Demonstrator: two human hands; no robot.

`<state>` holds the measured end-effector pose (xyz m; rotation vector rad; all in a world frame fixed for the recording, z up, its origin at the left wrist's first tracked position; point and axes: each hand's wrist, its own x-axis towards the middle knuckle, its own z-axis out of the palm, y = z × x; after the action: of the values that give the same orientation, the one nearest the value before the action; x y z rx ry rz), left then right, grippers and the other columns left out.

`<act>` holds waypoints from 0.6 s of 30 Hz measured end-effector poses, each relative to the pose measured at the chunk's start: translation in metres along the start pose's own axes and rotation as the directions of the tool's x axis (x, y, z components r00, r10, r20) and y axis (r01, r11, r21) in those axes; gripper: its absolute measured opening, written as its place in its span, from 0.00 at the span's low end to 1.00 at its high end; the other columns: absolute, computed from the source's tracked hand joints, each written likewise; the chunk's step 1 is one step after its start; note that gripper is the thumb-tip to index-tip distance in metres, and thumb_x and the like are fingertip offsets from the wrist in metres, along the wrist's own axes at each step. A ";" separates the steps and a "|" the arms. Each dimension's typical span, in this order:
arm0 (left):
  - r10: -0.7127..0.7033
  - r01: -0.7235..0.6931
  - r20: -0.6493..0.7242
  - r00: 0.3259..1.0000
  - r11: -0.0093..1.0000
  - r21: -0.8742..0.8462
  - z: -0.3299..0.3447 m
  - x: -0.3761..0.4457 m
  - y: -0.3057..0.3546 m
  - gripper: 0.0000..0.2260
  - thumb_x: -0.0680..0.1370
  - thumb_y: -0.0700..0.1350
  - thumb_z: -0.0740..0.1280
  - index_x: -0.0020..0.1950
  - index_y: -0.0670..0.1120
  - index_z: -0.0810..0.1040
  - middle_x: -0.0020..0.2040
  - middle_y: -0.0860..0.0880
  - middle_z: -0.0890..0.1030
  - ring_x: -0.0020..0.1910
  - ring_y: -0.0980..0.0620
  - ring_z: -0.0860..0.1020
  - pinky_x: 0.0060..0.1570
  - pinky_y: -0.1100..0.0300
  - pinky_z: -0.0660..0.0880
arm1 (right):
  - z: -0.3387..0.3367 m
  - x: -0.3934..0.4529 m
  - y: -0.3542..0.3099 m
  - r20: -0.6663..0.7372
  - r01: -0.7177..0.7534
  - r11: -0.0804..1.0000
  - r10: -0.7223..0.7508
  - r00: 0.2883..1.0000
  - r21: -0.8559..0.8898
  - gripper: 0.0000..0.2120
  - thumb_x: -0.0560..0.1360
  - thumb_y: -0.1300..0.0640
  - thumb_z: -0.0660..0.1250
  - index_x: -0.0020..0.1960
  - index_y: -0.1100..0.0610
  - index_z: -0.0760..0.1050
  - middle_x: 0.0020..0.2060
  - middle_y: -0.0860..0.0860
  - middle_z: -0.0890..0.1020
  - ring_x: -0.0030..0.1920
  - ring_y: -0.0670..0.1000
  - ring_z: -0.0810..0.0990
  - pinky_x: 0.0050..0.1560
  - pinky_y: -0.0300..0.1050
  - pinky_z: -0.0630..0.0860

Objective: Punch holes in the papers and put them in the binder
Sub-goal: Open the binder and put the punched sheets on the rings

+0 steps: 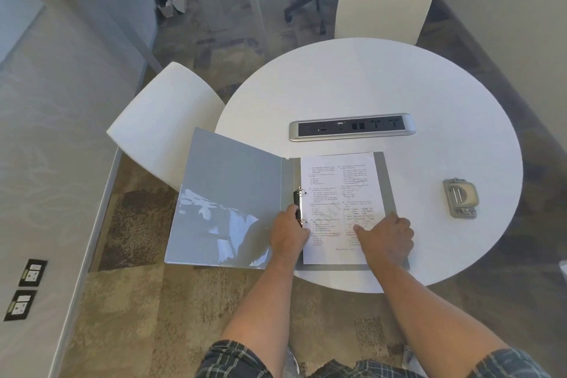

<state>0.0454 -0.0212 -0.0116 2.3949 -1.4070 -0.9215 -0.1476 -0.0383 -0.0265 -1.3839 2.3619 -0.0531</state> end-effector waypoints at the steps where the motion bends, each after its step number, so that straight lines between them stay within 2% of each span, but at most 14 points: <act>1: 0.001 -0.001 0.006 1.000 1.000 0.004 0.001 -0.001 -0.001 0.25 0.77 0.44 0.73 0.72 0.51 0.71 0.58 0.46 0.77 0.56 0.46 0.79 0.48 0.52 0.79 | 0.001 0.000 -0.001 0.008 -0.012 1.000 0.012 1.000 0.017 0.41 0.68 0.38 0.76 0.68 0.63 0.66 0.60 0.60 0.74 0.59 0.61 0.75 0.58 0.54 0.76; 5: -0.011 0.011 -0.011 1.000 1.000 0.002 0.005 -0.003 -0.004 0.25 0.78 0.43 0.70 0.74 0.53 0.69 0.57 0.46 0.76 0.54 0.46 0.79 0.46 0.53 0.79 | 0.002 0.001 -0.006 0.054 -0.024 0.997 0.020 0.998 0.079 0.41 0.71 0.45 0.77 0.72 0.67 0.62 0.61 0.63 0.75 0.60 0.62 0.76 0.55 0.53 0.77; 8: -0.017 0.016 -0.027 0.999 1.000 -0.011 0.011 -0.004 -0.006 0.25 0.78 0.42 0.70 0.74 0.54 0.69 0.55 0.47 0.75 0.50 0.48 0.78 0.42 0.57 0.75 | 0.002 0.002 -0.007 0.077 -0.019 0.992 0.009 0.997 0.121 0.33 0.72 0.52 0.75 0.69 0.65 0.64 0.60 0.62 0.77 0.58 0.62 0.77 0.56 0.55 0.79; 11: -0.005 0.003 -0.025 1.000 0.999 -0.044 0.014 -0.004 -0.007 0.26 0.78 0.41 0.70 0.74 0.54 0.69 0.55 0.48 0.73 0.48 0.50 0.75 0.42 0.57 0.75 | 0.002 0.006 -0.002 0.125 -0.039 0.969 0.009 0.992 0.244 0.25 0.71 0.56 0.73 0.63 0.60 0.68 0.58 0.59 0.77 0.57 0.62 0.76 0.56 0.58 0.78; 14: -0.013 0.012 -0.005 1.000 0.998 -0.063 0.014 -0.002 -0.009 0.27 0.78 0.41 0.70 0.75 0.54 0.69 0.55 0.48 0.73 0.49 0.50 0.75 0.43 0.57 0.75 | -0.004 0.012 0.003 0.163 -0.048 0.946 -0.005 0.987 0.321 0.24 0.69 0.57 0.74 0.61 0.57 0.69 0.57 0.57 0.74 0.59 0.61 0.74 0.56 0.57 0.77; 18: -0.033 0.036 0.033 0.999 0.996 -0.079 0.008 -0.002 -0.006 0.26 0.77 0.47 0.72 0.74 0.54 0.69 0.58 0.48 0.73 0.53 0.49 0.77 0.49 0.52 0.79 | -0.013 0.016 0.010 0.076 0.026 0.959 -0.049 0.996 0.283 0.21 0.69 0.53 0.75 0.58 0.52 0.70 0.54 0.52 0.77 0.55 0.57 0.77 0.56 0.55 0.76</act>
<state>0.0442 -0.0150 -0.0198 2.3631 -1.3179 -1.0088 -0.1669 -0.0488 -0.0220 -1.2669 2.1610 -0.3249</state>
